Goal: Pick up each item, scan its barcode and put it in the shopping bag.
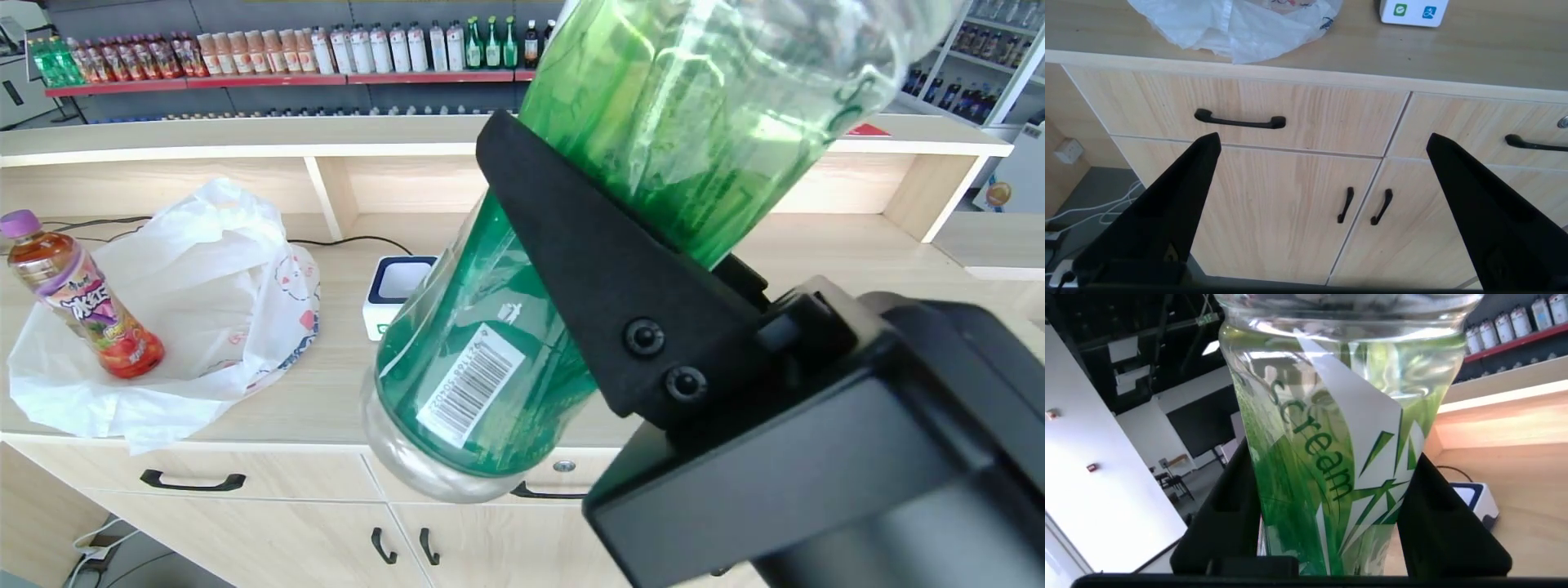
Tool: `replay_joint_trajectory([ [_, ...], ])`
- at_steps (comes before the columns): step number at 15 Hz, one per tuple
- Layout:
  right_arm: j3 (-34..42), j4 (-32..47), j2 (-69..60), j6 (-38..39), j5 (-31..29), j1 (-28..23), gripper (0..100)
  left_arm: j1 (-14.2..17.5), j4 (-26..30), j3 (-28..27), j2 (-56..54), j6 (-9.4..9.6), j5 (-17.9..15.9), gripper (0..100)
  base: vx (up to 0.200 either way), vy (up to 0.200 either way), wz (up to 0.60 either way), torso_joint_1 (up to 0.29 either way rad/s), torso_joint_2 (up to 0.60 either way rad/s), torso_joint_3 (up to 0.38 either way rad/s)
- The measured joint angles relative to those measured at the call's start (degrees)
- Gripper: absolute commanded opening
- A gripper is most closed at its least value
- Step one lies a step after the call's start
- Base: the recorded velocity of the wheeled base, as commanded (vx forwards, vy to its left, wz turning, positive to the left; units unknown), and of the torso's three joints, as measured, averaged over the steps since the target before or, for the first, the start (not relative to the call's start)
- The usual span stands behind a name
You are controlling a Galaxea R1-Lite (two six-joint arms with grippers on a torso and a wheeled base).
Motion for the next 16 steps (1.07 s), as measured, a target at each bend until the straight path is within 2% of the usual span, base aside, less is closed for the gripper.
replay_joint_trajectory([
  [4,-0.8,0.1,2.4,0.1,0.0,-5.7,0,0.0,0.0,0.0,0.0,0.0,0.0,100,0.0,0.0,0.0,0.0,0.0,0.0],
  [9,1.2,0.0,2.8,2.2,1.2,-16.0,0,0.0,0.0,0.0,0.0,0.0,0.0,100,0.0,0.0,0.0,0.0,0.0,0.0],
  [16,4.5,0.0,3.5,0.4,5.4,-22.2,0,0.0,0.0,0.0,0.0,0.05,0.0,100,0.0,0.0,0.0,0.0,0.0,0.0],
])
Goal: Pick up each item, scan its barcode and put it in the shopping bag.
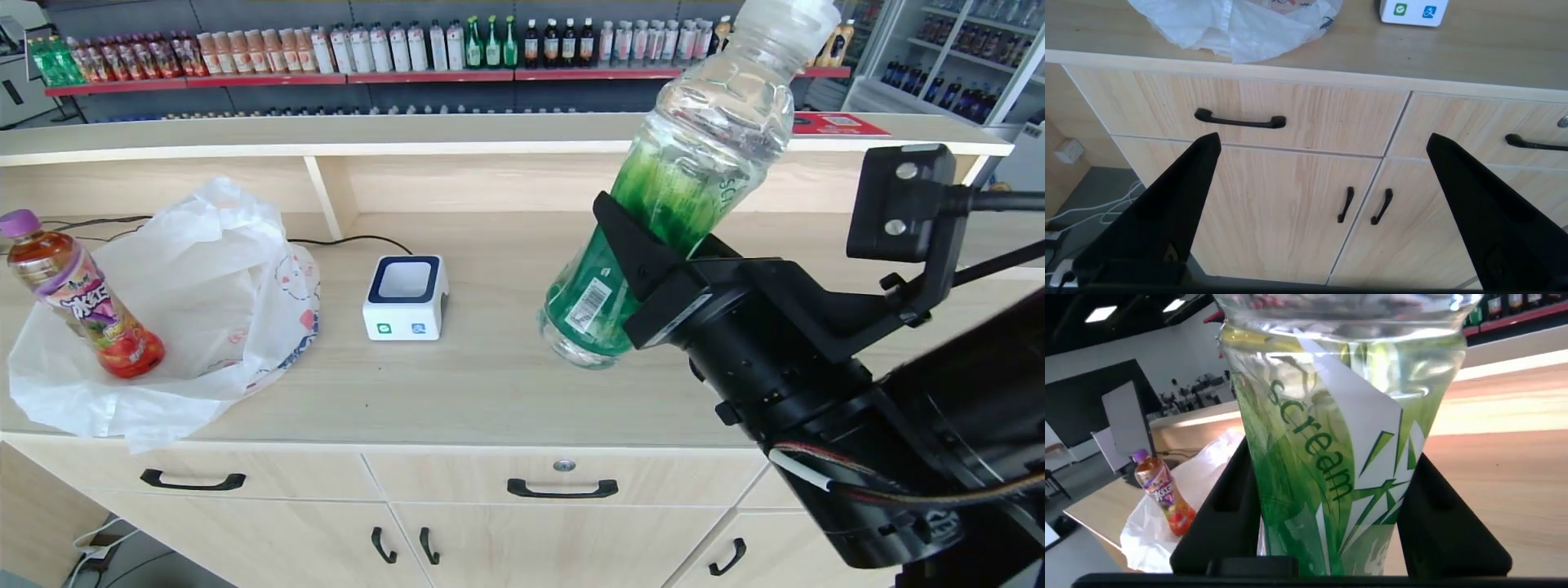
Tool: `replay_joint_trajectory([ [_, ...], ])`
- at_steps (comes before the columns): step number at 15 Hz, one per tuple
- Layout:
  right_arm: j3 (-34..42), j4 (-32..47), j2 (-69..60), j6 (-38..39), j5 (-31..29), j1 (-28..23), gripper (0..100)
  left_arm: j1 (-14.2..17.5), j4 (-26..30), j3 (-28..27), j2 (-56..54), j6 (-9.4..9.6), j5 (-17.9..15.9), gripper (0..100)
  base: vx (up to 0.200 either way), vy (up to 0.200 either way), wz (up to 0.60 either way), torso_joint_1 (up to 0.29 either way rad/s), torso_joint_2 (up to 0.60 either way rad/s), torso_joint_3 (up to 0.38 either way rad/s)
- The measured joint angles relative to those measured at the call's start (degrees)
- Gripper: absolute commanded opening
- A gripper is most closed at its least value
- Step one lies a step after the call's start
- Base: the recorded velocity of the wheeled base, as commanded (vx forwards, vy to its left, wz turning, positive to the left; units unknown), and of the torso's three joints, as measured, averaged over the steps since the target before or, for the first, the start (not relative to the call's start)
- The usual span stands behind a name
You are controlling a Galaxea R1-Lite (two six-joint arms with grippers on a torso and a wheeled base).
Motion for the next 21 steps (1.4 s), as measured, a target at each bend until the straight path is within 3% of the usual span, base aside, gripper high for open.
replay_joint_trajectory([
  [4,0.1,0.0,0.6,-6.3,7.9,-6.6,0,0.0,0.1,0.0,0.0,-0.05,0.0,100,0.0,0.0,0.0,0.0,0.0,0.0],
  [10,-1.2,0.0,2.4,-8.2,8.1,-13.4,0,0.0,0.1,0.0,0.0,-0.05,0.0,100,0.0,0.0,0.0,0.0,0.0,0.0],
  [17,-1.5,-0.6,2.9,-6.8,8.1,-14.4,0,0.0,0.1,0.0,0.0,-0.07,0.0,100,-0.029,0.0,0.0,0.001,0.0,0.0],
  [21,-1.6,-0.3,3.3,-5.9,8.0,-14.6,0,0.0,0.1,0.0,0.0,-0.11,0.0,100,0.0,0.2,0.0,0.005,0.0,0.002],
])
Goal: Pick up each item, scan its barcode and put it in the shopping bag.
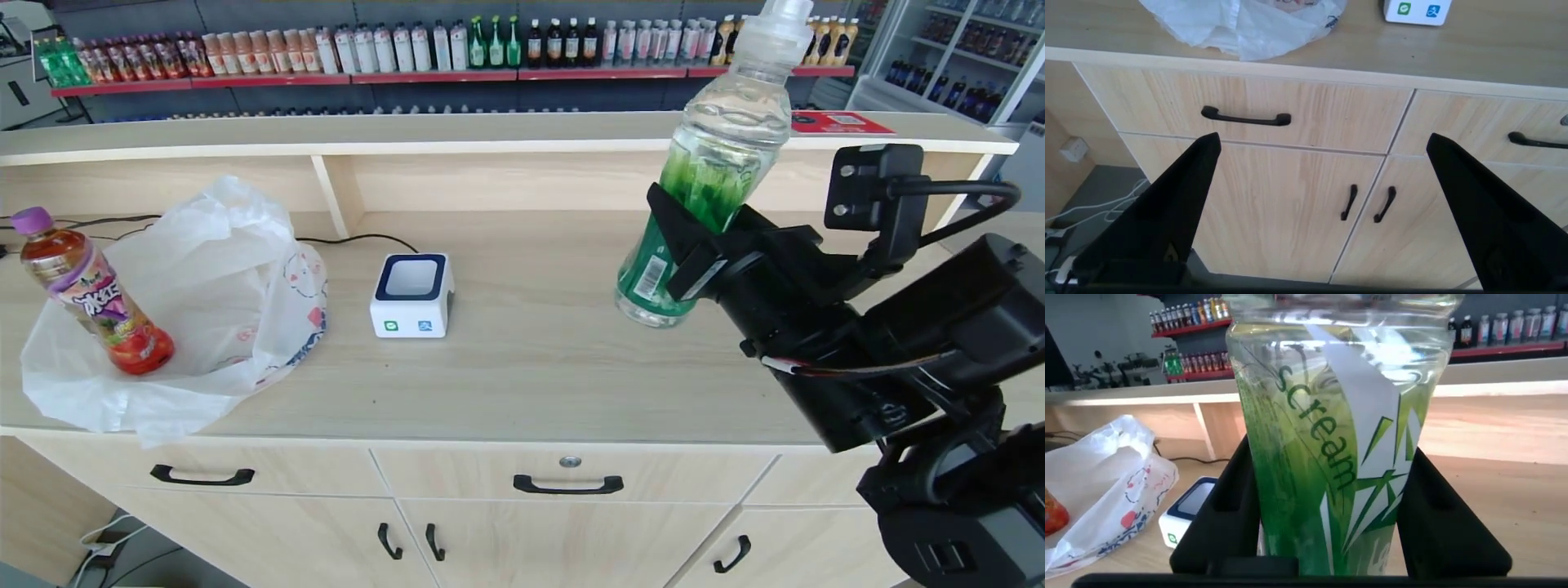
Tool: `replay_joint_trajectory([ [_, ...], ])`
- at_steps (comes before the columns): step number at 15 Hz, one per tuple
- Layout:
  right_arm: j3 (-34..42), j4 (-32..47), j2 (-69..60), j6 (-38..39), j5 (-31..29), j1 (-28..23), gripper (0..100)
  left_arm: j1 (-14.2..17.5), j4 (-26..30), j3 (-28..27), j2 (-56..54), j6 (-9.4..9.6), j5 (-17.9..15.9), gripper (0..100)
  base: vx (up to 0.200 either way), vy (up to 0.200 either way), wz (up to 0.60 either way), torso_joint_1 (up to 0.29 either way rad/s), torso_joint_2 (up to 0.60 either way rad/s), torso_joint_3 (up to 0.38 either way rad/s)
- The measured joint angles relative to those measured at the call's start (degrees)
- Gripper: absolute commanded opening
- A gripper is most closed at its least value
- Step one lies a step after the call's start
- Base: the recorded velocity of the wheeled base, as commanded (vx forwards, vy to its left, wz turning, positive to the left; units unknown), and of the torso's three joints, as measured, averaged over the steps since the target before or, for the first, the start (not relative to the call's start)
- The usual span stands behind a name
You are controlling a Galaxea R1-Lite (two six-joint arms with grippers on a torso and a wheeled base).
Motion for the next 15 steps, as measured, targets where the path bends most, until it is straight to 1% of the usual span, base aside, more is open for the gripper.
replay_joint_trajectory([
  [15,-1.5,0.3,1.8,-0.1,-0.1,0.0,0,0.0,-0.1,0.0,0.0,-0.43,0.1,100,0.0,0.2,0.0,0.003,0.0,0.003],
])
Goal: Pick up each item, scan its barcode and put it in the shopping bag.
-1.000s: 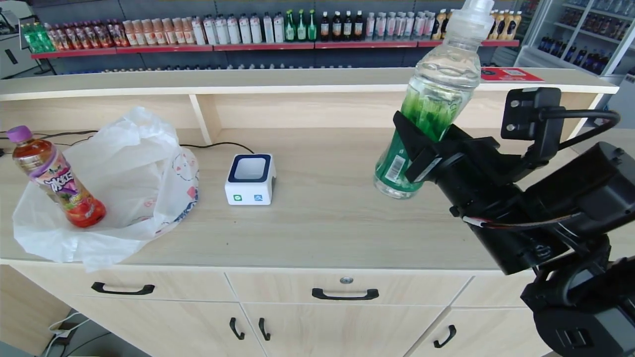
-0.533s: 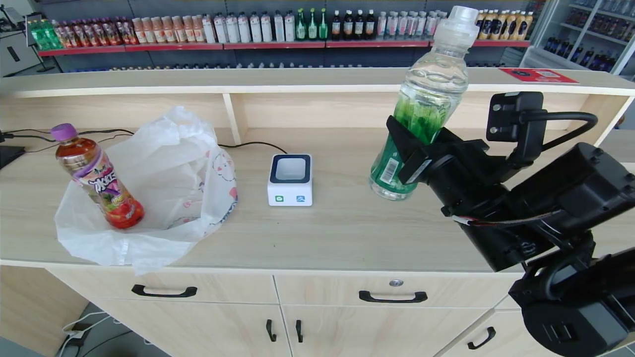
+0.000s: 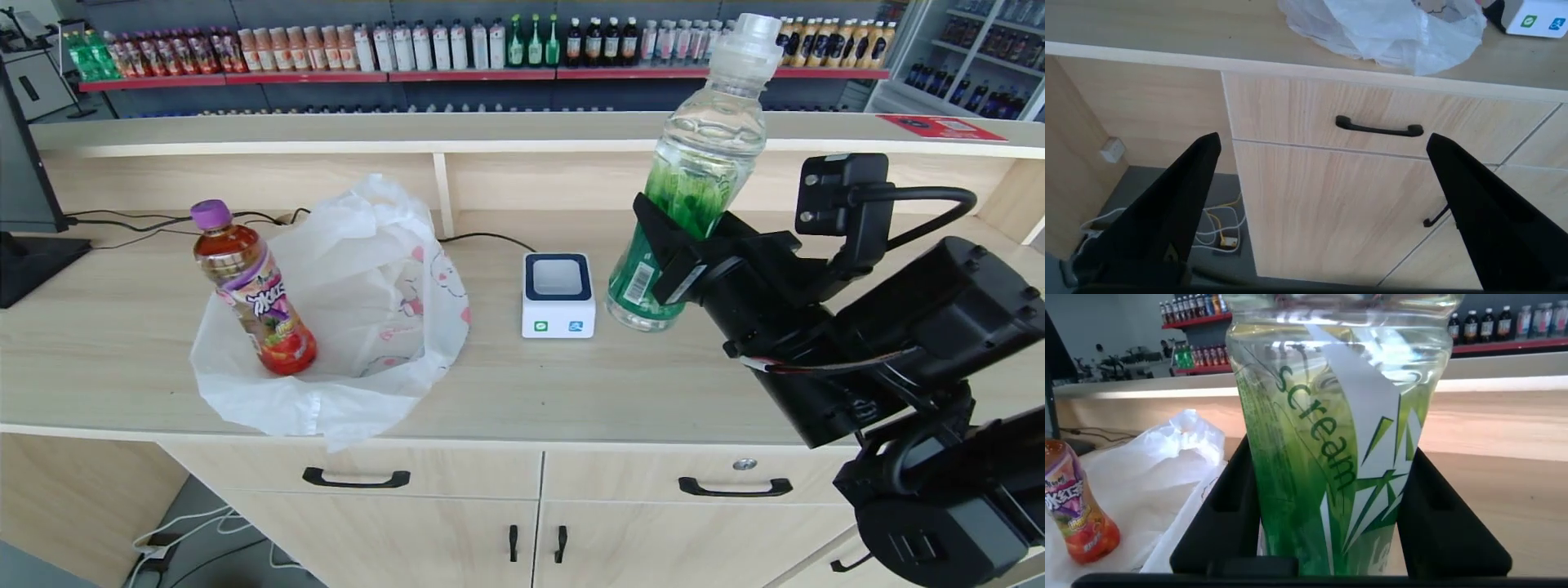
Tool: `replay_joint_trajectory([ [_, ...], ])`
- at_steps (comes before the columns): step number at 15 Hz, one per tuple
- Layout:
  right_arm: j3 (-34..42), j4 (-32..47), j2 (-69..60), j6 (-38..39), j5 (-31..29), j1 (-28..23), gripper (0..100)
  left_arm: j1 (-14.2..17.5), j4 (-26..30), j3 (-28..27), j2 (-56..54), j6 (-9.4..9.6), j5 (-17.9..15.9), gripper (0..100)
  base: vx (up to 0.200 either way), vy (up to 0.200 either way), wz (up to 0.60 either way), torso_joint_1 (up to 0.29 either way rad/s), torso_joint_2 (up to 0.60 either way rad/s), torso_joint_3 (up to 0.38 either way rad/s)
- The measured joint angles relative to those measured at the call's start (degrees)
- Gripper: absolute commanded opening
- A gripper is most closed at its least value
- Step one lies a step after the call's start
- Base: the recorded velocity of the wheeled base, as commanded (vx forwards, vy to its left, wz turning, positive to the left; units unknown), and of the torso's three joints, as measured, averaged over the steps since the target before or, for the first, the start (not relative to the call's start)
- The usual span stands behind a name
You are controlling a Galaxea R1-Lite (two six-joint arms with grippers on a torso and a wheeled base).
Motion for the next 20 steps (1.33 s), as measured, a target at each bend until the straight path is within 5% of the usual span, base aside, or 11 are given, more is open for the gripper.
replay_joint_trajectory([
  [5,0.2,0.0,-0.1,0.0,0.0,0.0,0,0.0,0.0,0.0,0.0,0.0,0.0,100,0.0,0.2,0.0,0.0,0.0,0.004],
  [11,-0.3,-0.2,-0.1,-0.9,-0.1,-0.4,0,0.0,0.0,0.0,0.0,0.15,-0.1,100,0.0,0.0,0.0,0.0,0.0,0.0],
  [20,-4.5,-0.1,3.3,-13.0,7.6,-4.4,0,0.0,0.0,0.0,0.0,0.22,-0.1,100,0.0,0.0,0.0,0.0,0.0,0.0],
])
